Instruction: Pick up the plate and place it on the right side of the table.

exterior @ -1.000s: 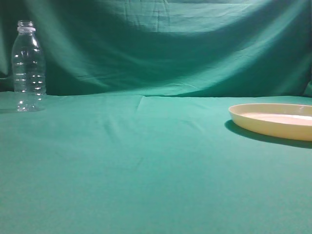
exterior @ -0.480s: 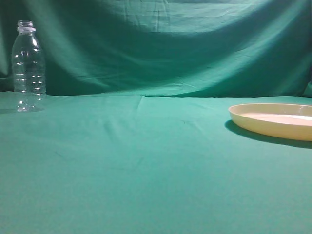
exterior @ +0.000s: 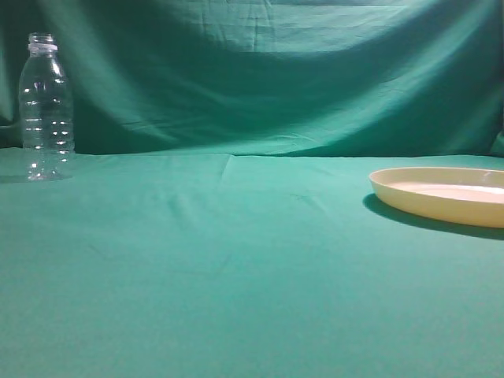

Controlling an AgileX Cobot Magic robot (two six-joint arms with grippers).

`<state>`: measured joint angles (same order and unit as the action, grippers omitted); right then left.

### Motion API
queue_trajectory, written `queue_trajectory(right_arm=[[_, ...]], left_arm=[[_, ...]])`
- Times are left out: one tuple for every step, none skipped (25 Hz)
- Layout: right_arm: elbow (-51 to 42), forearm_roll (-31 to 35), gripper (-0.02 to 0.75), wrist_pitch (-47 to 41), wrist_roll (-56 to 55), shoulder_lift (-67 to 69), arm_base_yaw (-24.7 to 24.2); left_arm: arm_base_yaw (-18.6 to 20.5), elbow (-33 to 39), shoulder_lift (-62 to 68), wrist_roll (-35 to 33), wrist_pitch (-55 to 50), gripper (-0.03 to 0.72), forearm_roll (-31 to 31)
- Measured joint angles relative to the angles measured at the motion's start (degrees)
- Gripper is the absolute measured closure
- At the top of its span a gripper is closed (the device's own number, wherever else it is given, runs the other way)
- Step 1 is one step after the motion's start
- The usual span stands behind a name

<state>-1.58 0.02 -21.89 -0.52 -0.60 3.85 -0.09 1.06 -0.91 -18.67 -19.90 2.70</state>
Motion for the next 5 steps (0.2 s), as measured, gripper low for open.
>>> queue_trajectory(right_arm=[[0.0, 0.0, 0.69, 0.0, 0.0, 0.0, 0.0], [0.0, 0.0, 0.69, 0.0, 0.0, 0.0, 0.0], [0.0, 0.0, 0.69, 0.0, 0.0, 0.0, 0.0], [0.0, 0.0, 0.69, 0.0, 0.0, 0.0, 0.0], [0.0, 0.0, 0.69, 0.0, 0.0, 0.0, 0.0]], left_arm=[[0.0, 0.0, 0.0, 0.0, 0.0, 0.688, 0.0], [0.0, 0.0, 0.0, 0.0, 0.0, 0.688, 0.0], [0.0, 0.0, 0.0, 0.0, 0.0, 0.688, 0.0], [0.0, 0.0, 0.0, 0.0, 0.0, 0.688, 0.0], [0.0, 0.0, 0.0, 0.0, 0.0, 0.688, 0.0]])
